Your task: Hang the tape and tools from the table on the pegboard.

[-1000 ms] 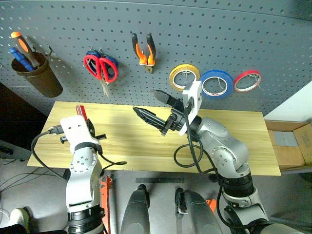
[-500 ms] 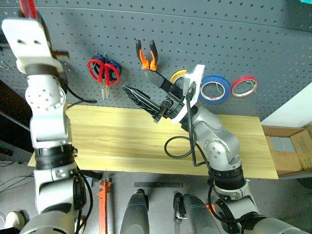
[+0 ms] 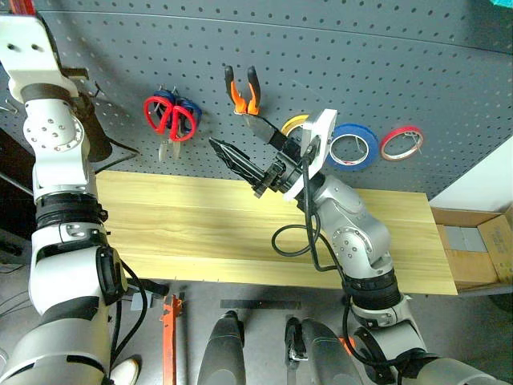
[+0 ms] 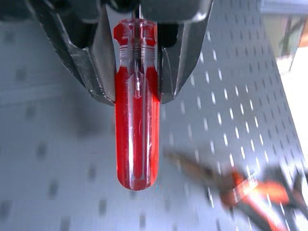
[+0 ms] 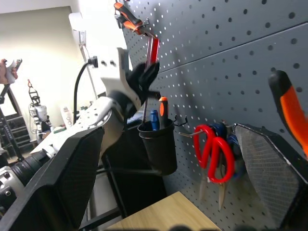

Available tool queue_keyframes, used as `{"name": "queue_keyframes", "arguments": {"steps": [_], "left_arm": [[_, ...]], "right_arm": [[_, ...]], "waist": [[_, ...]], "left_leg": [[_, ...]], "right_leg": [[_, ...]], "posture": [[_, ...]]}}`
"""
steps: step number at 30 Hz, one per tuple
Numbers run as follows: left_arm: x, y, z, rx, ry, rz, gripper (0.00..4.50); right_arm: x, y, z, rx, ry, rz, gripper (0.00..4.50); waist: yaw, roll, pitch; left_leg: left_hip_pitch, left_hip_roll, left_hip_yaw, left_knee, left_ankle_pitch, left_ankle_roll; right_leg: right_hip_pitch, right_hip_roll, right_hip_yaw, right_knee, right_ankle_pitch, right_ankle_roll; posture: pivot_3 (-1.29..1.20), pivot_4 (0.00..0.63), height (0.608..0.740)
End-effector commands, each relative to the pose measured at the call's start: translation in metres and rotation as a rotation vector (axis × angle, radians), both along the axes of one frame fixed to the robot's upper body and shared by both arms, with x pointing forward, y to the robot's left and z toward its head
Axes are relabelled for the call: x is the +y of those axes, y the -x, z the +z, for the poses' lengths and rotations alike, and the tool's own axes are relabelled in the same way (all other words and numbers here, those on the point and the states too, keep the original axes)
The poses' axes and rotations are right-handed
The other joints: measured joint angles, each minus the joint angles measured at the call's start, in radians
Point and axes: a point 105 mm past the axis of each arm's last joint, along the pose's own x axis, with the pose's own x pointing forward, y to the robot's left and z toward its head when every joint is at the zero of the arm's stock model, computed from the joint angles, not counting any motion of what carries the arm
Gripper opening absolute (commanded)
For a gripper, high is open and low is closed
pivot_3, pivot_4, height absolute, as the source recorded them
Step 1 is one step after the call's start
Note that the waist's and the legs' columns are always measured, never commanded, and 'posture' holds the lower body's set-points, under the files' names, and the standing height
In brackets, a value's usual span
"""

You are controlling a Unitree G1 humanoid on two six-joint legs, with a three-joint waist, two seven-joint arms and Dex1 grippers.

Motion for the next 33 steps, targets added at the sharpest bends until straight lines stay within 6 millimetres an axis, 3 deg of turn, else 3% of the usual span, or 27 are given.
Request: {"name": "queue_keyframes", "arguments": {"steps": [1, 7, 18, 20, 23, 26, 29, 33], "left_arm": [[0.002, 0.005, -0.002, -0.033, 0.032, -0.019, 0.82], [0.013, 0.006, -0.019, -0.002, 0.092, -0.004, 0.82], [0.024, 0.016, -0.037, 0.027, 0.159, 0.025, 4.48], [0.022, 0.016, -0.040, 0.030, 0.173, 0.002, 4.48], [-0.004, 0.012, -0.044, 0.010, 0.219, -0.192, 4.48], [-0.038, 0.015, -0.043, -0.006, 0.220, -0.411, 4.48], [-0.053, 0.022, -0.044, 0.013, 0.187, -0.467, 4.48], [-0.092, 0.032, -0.058, 0.085, 0.170, -0.550, 4.48]], "right_arm": [[-0.008, 0.007, 0.011, -0.053, -0.025, -0.019, 4.50], [-0.012, 0.005, 0.008, -0.043, -0.016, -0.040, 4.50], [-0.014, 0.003, 0.004, -0.036, -0.001, -0.049, 4.50], [-0.014, 0.002, 0.004, -0.039, 0.004, -0.050, 4.50], [-0.017, 0.004, 0.002, -0.051, 0.025, -0.057, 4.50], [-0.034, 0.003, -0.005, -0.062, 0.079, -0.098, 4.50], [-0.052, 0.003, -0.011, -0.060, 0.112, -0.142, 4.50], [-0.071, 0.016, -0.021, -0.024, 0.152, -0.184, 4.50]], "waist": [[-0.002, 0.000, 0.000], [-0.006, 0.000, 0.000], [-0.007, 0.000, 0.000], [-0.007, 0.000, 0.000], [-0.003, 0.000, 0.000], [0.005, 0.000, 0.000], [0.004, 0.000, 0.000], [0.004, 0.001, 0.000]], "left_leg": [[0.000, 0.000, 0.000, 0.000, 0.000, 0.000], [0.000, 0.000, 0.000, 0.001, 0.000, 0.000], [0.001, 0.000, -0.001, 0.002, 0.001, 0.000], [0.001, 0.000, -0.001, 0.002, 0.001, 0.000], [0.002, 0.000, -0.001, 0.002, 0.001, 0.000], [0.002, 0.000, -0.002, 0.002, 0.001, 0.000], [0.002, -0.001, -0.002, 0.003, 0.001, 0.000], [0.005, 0.000, -0.002, 0.002, 0.001, 0.000]], "right_leg": [[0.000, 0.000, 0.000, 0.000, 0.000, 0.000], [0.000, 0.000, 0.000, 0.002, 0.001, -0.002], [0.000, 0.000, 0.000, 0.003, 0.002, -0.004], [0.000, 0.000, 0.000, 0.003, 0.002, -0.004], [0.001, 0.000, 0.000, 0.003, 0.003, -0.004], [0.004, -0.001, -0.001, 0.002, 0.003, -0.005], [0.004, -0.001, -0.001, 0.002, 0.003, -0.005], [0.006, -0.001, -0.001, 0.002, 0.002, -0.004]], "posture": [[0.14, 0.214, 0.740], [0.13, 0.221, 0.740], [0.14, 0.226, 0.740], [0.14, 0.227, 0.740], [0.14, 0.227, 0.740], [0.14, 0.228, 0.740], [0.14, 0.231, 0.740], [0.12, 0.234, 0.740]]}}
